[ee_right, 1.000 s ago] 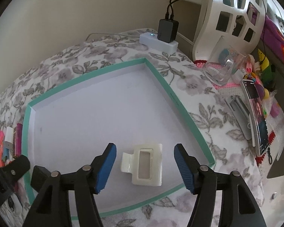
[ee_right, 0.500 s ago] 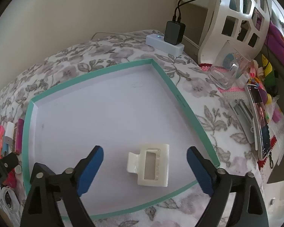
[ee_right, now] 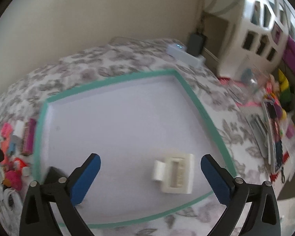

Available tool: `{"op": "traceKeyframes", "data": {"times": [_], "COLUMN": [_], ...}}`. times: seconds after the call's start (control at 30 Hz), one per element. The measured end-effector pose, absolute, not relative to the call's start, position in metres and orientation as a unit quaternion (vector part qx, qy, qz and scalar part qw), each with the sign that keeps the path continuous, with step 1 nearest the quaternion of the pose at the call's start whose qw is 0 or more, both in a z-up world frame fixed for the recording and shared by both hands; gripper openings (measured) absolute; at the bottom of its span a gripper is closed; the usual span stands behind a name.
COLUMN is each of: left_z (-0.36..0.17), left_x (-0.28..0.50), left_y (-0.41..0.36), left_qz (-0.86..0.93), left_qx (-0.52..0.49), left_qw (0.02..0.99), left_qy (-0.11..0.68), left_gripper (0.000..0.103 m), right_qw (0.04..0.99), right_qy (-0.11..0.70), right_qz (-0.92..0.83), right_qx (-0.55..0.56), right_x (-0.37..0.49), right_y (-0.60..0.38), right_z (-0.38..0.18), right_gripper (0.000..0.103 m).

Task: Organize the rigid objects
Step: 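Move the left tool to the black toy car while the right tool approaches the white round band, then close the left tool on the black toy car while the right tool grasps the white band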

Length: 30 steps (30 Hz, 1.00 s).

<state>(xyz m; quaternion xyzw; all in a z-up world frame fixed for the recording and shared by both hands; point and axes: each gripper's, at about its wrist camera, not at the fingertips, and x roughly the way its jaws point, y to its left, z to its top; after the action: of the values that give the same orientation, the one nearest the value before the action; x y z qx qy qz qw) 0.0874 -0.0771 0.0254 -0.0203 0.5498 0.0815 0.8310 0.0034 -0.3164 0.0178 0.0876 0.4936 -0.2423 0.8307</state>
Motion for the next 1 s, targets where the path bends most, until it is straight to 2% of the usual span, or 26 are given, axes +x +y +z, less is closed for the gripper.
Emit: {"op": "traceKeyframes", "data": {"times": [0.47, 1.0], "left_z": [0.046, -0.011], "left_x": [0.081, 0.084], "left_y": [0.006, 0.061], "left_qz": [0.158, 0.207], "left_qx": [0.008, -0.058], "left_qw": [0.820, 0.749], "left_qy": [0.551, 0.627], "left_gripper": [0.103, 0.103], "right_qw": [0.854, 0.830], "right_qy": [0.513, 0.547], "right_qz": [-0.042, 0.059], "right_qx": [0.074, 0.089], "right_x": [0.025, 0.035], "right_y": [-0.184, -0.116], "right_z": [0.018, -0.006], "right_gripper": [0.103, 0.103]}}
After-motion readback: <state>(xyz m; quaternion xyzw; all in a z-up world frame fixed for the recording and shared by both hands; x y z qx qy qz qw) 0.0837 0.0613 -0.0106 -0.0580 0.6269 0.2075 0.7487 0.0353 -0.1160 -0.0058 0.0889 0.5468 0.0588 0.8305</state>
